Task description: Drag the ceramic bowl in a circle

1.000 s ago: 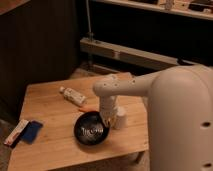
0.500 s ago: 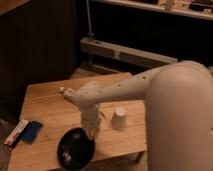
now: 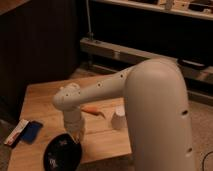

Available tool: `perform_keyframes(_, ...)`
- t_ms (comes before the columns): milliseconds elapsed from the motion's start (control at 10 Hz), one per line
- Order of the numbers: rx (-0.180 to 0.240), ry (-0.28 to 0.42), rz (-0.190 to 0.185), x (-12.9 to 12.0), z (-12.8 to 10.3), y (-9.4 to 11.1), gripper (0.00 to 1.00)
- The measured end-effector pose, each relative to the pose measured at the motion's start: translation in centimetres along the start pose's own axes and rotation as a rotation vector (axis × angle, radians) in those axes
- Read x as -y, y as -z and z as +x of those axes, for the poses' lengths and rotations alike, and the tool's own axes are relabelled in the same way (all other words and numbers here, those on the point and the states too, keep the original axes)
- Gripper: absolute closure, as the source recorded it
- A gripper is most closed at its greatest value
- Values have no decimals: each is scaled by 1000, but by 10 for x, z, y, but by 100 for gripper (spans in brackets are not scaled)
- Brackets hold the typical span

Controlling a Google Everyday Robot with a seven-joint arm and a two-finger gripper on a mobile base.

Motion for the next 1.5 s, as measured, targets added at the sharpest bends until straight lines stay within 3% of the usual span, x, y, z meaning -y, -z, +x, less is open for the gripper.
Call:
perform_keyframes(600,66,-23,-37,39,-105,13,100)
perform_keyframes(800,72,-73,-30,65,-120,14,100)
perform_keyframes(1100,73,-186,-10,102,-101,16,100)
perform_keyframes(1500,62,-339,25,154,-22,17,100)
